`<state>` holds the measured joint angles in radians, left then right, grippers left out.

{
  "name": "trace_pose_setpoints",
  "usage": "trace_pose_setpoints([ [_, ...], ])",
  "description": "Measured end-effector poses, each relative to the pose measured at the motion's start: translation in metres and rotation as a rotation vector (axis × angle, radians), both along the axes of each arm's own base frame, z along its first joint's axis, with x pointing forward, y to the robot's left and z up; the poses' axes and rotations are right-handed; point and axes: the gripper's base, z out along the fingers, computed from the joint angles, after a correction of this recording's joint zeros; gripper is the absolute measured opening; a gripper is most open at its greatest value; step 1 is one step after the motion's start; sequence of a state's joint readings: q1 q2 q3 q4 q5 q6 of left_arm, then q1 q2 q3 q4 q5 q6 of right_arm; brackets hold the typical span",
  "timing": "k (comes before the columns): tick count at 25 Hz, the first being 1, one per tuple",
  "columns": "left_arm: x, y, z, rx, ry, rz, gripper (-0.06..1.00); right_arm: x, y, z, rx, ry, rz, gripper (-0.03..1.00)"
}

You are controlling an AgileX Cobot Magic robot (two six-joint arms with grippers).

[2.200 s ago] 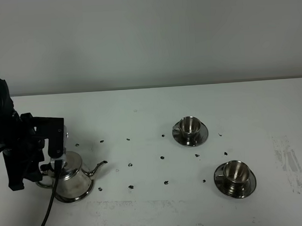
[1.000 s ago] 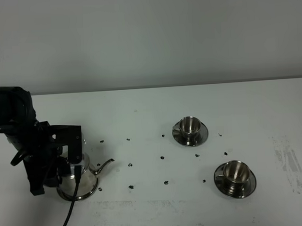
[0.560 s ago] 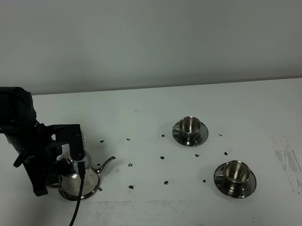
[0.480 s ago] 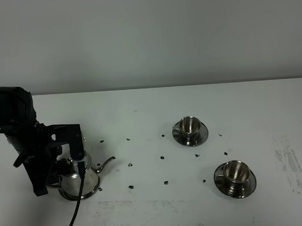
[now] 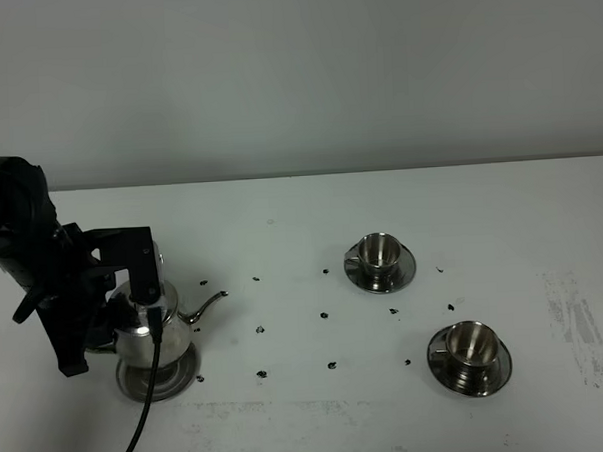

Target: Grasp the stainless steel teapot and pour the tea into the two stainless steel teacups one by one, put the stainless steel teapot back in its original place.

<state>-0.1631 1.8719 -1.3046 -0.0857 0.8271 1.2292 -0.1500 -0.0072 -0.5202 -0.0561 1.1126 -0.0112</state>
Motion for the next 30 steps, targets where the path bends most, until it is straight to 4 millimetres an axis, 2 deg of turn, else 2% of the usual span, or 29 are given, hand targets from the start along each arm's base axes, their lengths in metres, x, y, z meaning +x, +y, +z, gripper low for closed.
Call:
trace_pose_setpoints([
  [7, 0.001, -0.028, 0.022, -0.020, -0.067, -0.070, 0.21, 0.000, 0.000, 0.000, 0.000, 0.000, 0.000, 0.23],
  [13, 0.021, -0.063, 0.033, -0.035, -0.102, -0.142, 0.21, 0.000, 0.000, 0.000, 0.000, 0.000, 0.000, 0.23],
  [23, 0.054, -0.140, 0.031, -0.046, -0.099, -0.293, 0.21, 0.000, 0.000, 0.000, 0.000, 0.000, 0.000, 0.23],
  [30, 0.055, -0.177, 0.025, -0.033, -0.143, -0.384, 0.21, 0.000, 0.000, 0.000, 0.000, 0.000, 0.000, 0.23],
])
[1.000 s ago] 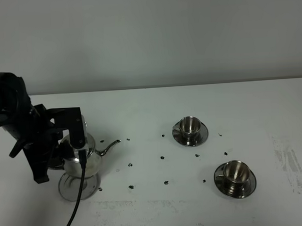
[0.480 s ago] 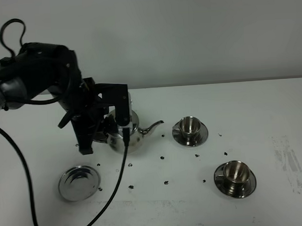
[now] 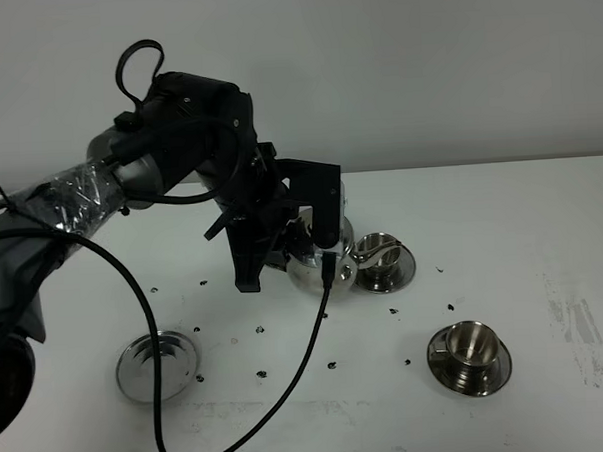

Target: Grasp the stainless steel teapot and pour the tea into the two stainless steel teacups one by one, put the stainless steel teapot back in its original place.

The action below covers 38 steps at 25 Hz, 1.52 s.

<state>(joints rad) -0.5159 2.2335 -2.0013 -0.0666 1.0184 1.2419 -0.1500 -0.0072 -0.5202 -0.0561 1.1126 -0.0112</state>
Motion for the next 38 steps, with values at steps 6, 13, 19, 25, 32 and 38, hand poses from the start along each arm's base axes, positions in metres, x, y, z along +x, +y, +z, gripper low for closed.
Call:
trace_pose_setpoints([
  [6, -0.006, -0.020, -0.005, 0.038, -0.057, -0.085, 0.21, 0.000, 0.000, 0.000, 0.000, 0.000, 0.000, 0.23],
  [13, -0.017, -0.039, -0.008, 0.097, -0.107, -0.165, 0.21, 0.000, 0.000, 0.000, 0.000, 0.000, 0.000, 0.23],
  [19, -0.024, -0.052, -0.009, 0.133, -0.140, -0.222, 0.21, 0.000, 0.000, 0.000, 0.000, 0.000, 0.000, 0.23],
  [25, -0.023, -0.058, -0.012, 0.143, -0.150, -0.270, 0.21, 0.000, 0.000, 0.000, 0.000, 0.000, 0.000, 0.23],
  [32, -0.024, -0.065, -0.014, 0.194, -0.189, -0.327, 0.21, 0.000, 0.000, 0.000, 0.000, 0.000, 0.000, 0.23],
  [38, -0.029, -0.076, -0.020, 0.249, -0.233, -0.375, 0.21, 0.000, 0.000, 0.000, 0.000, 0.000, 0.000, 0.23],
])
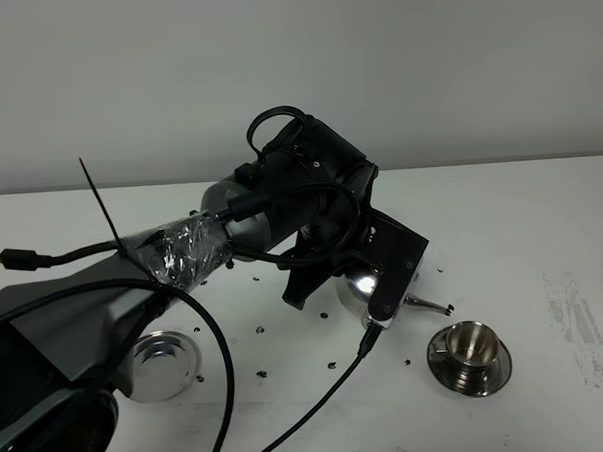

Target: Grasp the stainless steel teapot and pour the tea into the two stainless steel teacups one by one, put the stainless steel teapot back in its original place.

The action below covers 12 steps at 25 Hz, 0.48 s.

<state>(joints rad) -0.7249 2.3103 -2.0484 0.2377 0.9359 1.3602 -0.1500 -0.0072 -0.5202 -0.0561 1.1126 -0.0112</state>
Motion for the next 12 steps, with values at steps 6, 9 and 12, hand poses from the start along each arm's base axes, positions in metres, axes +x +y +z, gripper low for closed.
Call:
trace_pose_setpoints([
  [6, -0.006, -0.013, -0.002, 0.016, -0.056, -0.016, 0.21, 0.000, 0.000, 0.000, 0.000, 0.000, 0.000, 0.23],
  [9, -0.009, -0.017, -0.001, 0.034, -0.082, -0.035, 0.21, 0.000, 0.000, 0.000, 0.000, 0.000, 0.000, 0.23],
  [12, -0.011, -0.020, 0.001, 0.053, -0.109, -0.047, 0.21, 0.000, 0.000, 0.000, 0.000, 0.000, 0.000, 0.23],
])
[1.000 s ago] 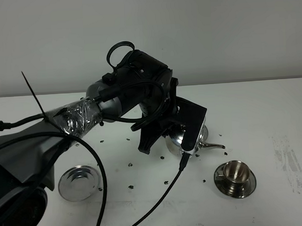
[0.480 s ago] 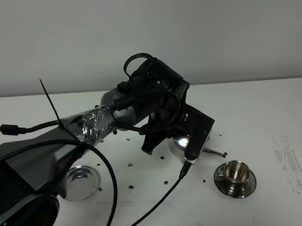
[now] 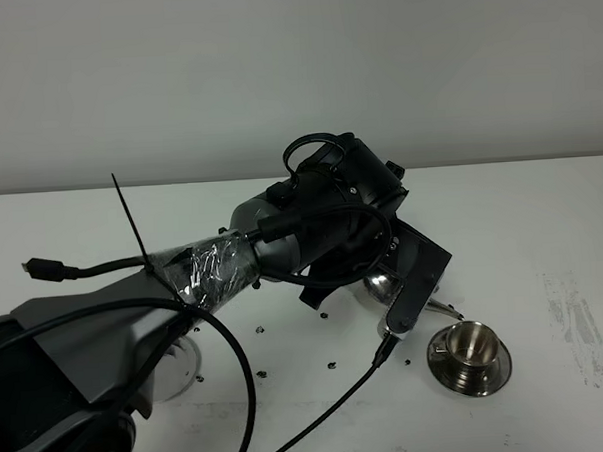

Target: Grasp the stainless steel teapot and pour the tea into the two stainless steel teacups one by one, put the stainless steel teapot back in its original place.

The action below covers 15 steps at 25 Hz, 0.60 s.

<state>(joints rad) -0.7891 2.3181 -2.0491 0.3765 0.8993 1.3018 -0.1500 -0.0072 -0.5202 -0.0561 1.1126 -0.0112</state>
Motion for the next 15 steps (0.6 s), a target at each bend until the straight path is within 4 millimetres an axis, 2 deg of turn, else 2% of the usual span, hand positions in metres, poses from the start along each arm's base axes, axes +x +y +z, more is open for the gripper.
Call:
trace_pose_setpoints([
  [8, -0.003, -0.008, 0.003, 0.031, -0.082, -0.020, 0.21, 0.000, 0.000, 0.000, 0.000, 0.000, 0.000, 0.23],
  [15, -0.004, -0.014, -0.007, 0.068, -0.107, -0.049, 0.21, 0.000, 0.000, 0.000, 0.000, 0.000, 0.000, 0.23],
])
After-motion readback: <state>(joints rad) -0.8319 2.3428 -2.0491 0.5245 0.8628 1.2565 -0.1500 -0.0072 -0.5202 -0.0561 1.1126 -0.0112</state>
